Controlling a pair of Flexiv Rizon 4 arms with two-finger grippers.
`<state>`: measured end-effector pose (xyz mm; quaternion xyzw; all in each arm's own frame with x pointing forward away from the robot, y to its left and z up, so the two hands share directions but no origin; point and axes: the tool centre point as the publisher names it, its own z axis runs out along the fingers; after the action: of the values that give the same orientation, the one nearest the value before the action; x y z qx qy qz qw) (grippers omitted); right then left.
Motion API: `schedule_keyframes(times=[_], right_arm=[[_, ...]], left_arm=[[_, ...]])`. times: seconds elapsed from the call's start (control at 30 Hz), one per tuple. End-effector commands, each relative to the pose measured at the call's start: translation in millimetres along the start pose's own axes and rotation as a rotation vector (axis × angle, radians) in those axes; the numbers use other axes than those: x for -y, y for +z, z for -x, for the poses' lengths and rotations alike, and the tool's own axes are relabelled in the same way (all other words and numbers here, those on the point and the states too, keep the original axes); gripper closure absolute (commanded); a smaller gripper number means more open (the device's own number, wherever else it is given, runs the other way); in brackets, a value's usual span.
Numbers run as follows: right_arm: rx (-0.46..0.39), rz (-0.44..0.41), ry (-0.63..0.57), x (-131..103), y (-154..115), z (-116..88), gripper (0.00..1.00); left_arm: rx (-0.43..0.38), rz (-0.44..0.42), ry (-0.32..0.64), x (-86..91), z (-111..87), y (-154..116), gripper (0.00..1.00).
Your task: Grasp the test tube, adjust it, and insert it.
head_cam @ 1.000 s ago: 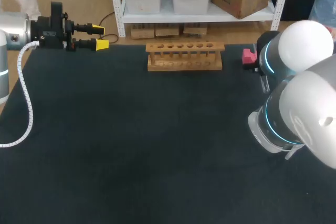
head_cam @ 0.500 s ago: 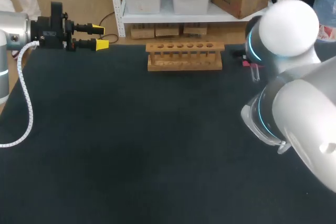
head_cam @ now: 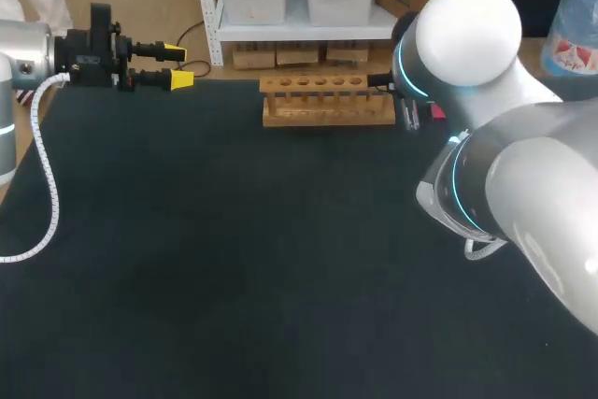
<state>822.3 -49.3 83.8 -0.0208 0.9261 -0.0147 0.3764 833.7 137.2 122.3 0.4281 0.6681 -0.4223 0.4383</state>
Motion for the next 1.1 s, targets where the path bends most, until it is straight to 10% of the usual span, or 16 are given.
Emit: schedule_keyframes(times=[0.03, 1.1], right_arm=[[-0.005, 0.023, -0.001, -7, 11, 6, 1.0], [-0.043, 0.073, 0.022, -55, 25, -2, 1.0]], left_arm=[[0.003, 0.0, 0.002, -0.3, -1.0, 0, 0.0], [0.003, 0.0, 0.002, -0.3, -1.0, 0, 0.0]])
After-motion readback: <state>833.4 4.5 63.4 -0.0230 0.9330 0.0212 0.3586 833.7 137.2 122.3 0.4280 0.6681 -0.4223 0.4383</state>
